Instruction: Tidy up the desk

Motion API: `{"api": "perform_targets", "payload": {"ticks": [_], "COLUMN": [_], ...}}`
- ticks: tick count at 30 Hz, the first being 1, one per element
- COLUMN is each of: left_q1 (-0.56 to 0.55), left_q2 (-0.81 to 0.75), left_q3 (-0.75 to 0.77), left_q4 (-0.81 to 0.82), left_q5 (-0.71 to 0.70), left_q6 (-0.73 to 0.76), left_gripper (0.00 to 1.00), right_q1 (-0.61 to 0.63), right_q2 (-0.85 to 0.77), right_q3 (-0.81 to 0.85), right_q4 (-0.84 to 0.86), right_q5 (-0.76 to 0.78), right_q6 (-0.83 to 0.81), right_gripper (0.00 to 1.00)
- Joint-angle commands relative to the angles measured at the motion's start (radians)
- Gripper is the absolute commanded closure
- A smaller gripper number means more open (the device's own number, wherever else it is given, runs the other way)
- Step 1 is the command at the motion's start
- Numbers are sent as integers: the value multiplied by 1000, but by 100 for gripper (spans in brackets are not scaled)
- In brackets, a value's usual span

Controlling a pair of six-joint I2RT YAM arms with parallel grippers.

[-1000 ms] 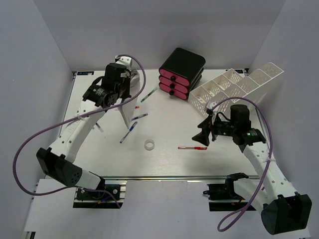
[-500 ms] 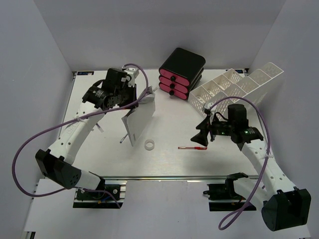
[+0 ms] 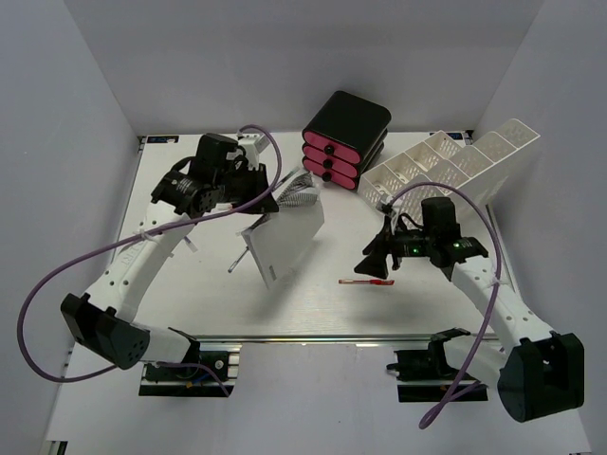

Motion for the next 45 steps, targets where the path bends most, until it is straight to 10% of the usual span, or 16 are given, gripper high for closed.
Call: {"api": "perform_targets", "payload": {"ticks": [1, 45], "left_q1": [-4, 16], "left_q2": [-58, -120], "left_q3": [42, 140], "left_q4": [96, 486], "left_q5": [123, 280], "left_q6": [-69, -544], "left_gripper": [100, 100], "right_q1": [36, 155], "right_q2": [25, 128], "right_q3": [-16, 198], "right_q4": [106, 568], "right_q5": [-48, 127], "right_q6": [122, 871], "right_gripper": [21, 11]}}
